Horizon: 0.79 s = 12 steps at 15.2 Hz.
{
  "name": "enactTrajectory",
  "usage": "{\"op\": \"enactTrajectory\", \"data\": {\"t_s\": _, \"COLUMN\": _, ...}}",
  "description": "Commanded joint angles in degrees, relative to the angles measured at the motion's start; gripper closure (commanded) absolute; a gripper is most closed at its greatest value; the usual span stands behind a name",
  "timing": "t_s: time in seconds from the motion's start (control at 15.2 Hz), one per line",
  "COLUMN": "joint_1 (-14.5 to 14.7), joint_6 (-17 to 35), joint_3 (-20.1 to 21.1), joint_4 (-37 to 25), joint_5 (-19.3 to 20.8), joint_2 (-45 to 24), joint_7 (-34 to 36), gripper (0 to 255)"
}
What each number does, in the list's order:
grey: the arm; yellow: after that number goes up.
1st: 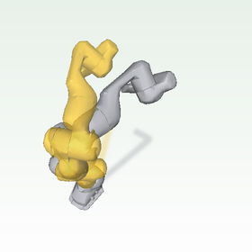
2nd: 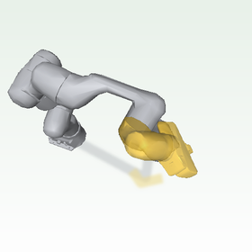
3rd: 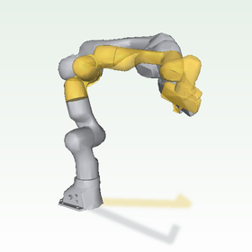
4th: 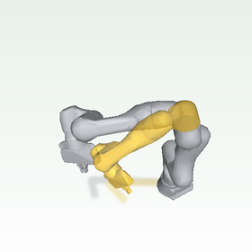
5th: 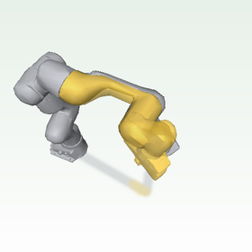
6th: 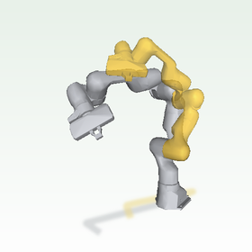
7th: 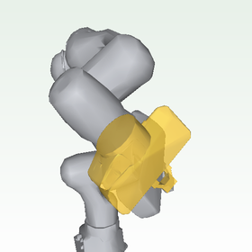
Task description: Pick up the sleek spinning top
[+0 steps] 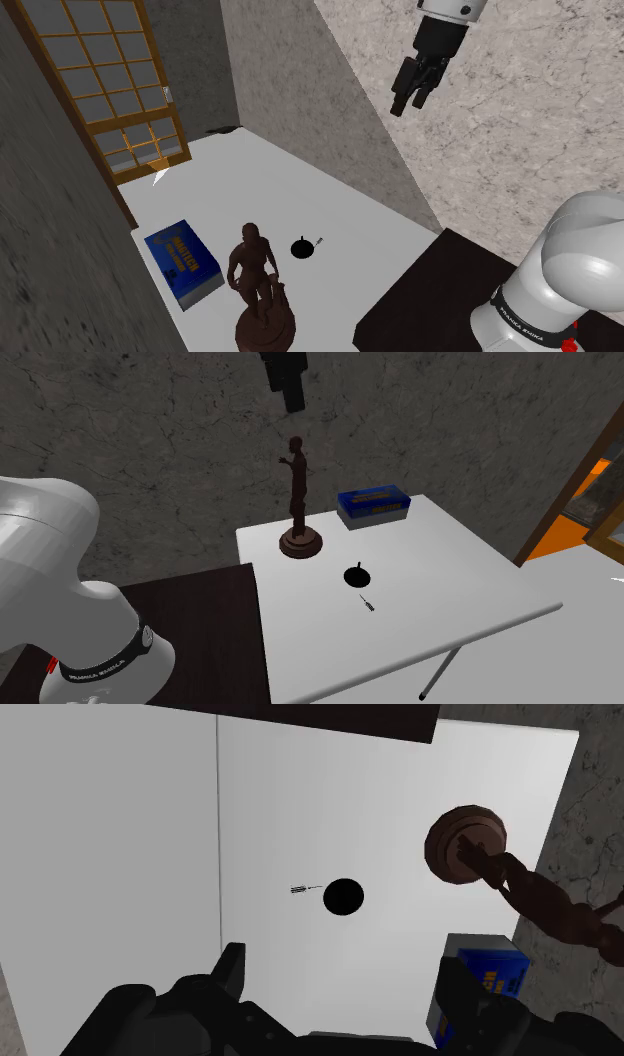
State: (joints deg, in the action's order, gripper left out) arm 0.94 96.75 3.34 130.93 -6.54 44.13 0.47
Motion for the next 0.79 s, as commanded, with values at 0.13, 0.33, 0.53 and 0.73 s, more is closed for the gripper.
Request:
{"op": "enactTrajectory", "data": {"t_s": 0.13, "joint_1": 0.33, "joint_6": 4.02, "joint_3": 1.20, "joint_4": 3.14, "joint_5": -0.01, "joint_2": -0.61, "joint_7": 0.12, "gripper": 0}}
{"op": "enactTrajectory", "data": {"t_s": 0.33, "joint_1": 0.80, "joint_6": 10.19, "joint_3": 3.04, "joint_4": 7.35, "joint_5": 0.01, "joint_2": -2.20, "joint_7": 0.38, "gripper": 0}}
{"op": "enactTrajectory", "data": {"t_s": 0.53, "joint_1": 1.19, "joint_6": 16.56, "joint_3": 4.94, "joint_4": 10.92, "joint_5": 0.13, "joint_2": -4.64, "joint_7": 0.77, "gripper": 0}}
{"op": "enactTrajectory", "data": {"t_s": 0.73, "joint_1": 1.45, "joint_6": 23.11, "joint_3": 6.89, "joint_4": 13.82, "joint_5": 0.47, "joint_2": -7.98, "joint_7": 1.35, "gripper": 0}}
